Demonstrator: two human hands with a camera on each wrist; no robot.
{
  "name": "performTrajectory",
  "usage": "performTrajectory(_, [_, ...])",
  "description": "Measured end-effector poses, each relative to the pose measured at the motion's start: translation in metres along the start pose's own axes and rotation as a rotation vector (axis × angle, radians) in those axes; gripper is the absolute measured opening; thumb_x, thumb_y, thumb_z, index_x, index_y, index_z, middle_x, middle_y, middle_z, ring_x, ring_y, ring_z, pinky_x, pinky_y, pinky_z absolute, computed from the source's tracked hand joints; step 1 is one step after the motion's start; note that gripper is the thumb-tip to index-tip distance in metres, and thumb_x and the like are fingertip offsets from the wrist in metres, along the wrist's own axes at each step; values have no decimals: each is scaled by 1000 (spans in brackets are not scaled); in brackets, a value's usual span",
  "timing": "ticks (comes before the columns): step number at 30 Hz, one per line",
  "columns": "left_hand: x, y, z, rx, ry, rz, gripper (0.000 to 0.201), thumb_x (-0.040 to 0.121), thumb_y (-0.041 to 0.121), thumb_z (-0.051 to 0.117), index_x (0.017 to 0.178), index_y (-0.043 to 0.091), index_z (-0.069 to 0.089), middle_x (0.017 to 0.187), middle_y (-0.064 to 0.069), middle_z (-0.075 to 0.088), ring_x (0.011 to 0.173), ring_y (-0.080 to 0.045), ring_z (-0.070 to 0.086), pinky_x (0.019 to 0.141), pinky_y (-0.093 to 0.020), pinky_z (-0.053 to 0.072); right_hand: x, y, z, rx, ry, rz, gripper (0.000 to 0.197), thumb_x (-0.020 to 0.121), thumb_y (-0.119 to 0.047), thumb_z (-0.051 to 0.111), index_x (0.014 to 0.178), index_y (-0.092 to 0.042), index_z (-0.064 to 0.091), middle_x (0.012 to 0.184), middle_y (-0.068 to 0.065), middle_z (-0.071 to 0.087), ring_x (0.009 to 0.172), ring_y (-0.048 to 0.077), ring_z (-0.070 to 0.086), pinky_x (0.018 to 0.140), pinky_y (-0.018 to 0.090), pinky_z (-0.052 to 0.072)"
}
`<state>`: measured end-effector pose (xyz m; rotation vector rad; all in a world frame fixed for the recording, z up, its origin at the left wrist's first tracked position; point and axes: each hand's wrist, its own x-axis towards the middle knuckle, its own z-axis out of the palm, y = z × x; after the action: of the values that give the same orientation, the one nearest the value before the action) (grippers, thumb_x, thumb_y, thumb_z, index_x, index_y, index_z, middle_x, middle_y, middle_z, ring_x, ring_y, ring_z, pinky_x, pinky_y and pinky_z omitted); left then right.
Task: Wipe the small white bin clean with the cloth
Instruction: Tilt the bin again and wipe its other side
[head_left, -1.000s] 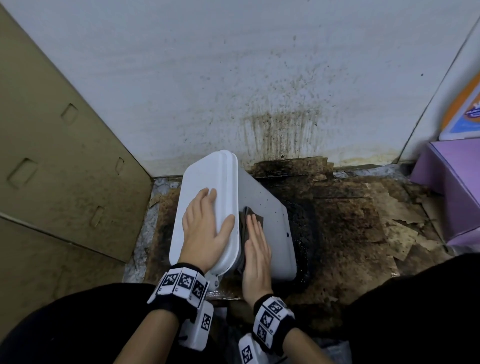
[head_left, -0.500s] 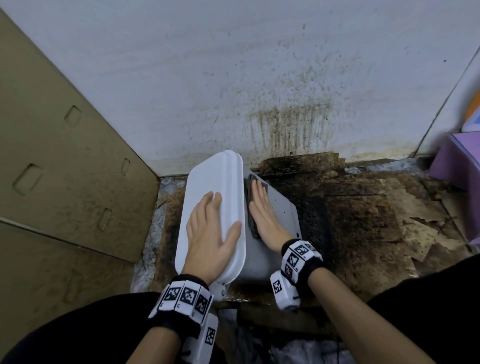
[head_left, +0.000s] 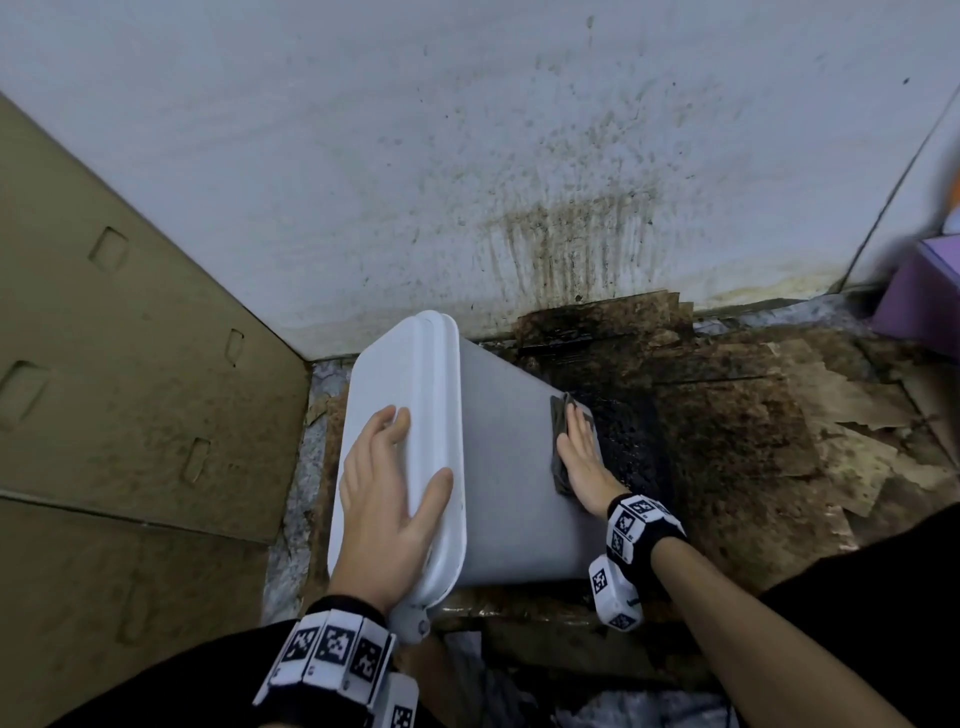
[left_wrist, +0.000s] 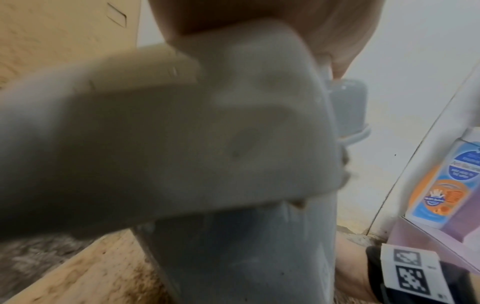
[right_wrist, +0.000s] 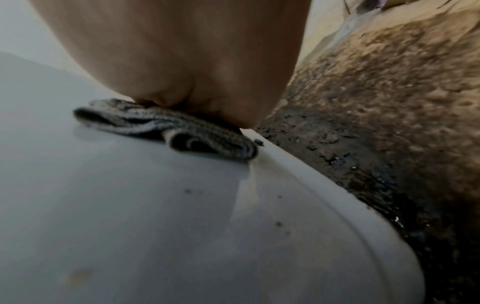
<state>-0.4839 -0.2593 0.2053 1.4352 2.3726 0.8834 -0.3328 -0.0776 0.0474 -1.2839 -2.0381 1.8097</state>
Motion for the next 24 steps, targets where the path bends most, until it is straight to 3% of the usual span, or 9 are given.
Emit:
performTrajectory(6, [1,-5,-3,8,3,-7,68,91,57,43,148,23,30,157,7,23,148,-14,19,120,-48,21,6,4,-2,36,57,76,57,110,-28,17,158,-16,-10,166,0,-19,152,15,-18,123,32,-11])
performTrajectory(10, [1,-6,-4,14,9,-8,69,90,57,42,148,20,31,157,5,25,147,-16,21,119,-49,22,-5,-9,10,-54,125,69,52,109,-15,19,157,0,5,166,12,-12,154,28,-15,124,38,-8])
performTrajectory(14, [1,-5,-4,31,15,-8,70,89,57,42,147,19,32,156,3,26,146,-18,23,119,-49,22,-31,-38,32,-33,109,5,56,109,-26,13,157,-19,-14,165,1,-21,152,18,-21,123,41,-9])
performTrajectory(18, [2,-3,-2,38,21,1,69,89,56,42,146,19,33,156,2,28,146,-20,24,118,-49,23,-67,-73,61,-106,151,-195,51,105,-35,7,149,-38,-18,163,-10,-21,151,9,-19,123,37,-6])
performTrajectory(21, [2,-4,-1,42,28,-5,70,88,55,42,146,17,34,155,1,29,146,-20,25,118,-51,24,-89,-88,73,-139,180,-357,49,96,-46,-3,143,-42,-16,155,-21,-26,146,1,-24,120,27,-12])
performTrajectory(24, [1,-5,-1,35,23,2,69,89,55,43,146,17,34,154,0,29,146,-20,25,118,-51,24,-89,-78,73,-65,225,-363,54,104,-47,7,156,-39,-7,163,-22,-13,148,-6,-17,120,22,-9])
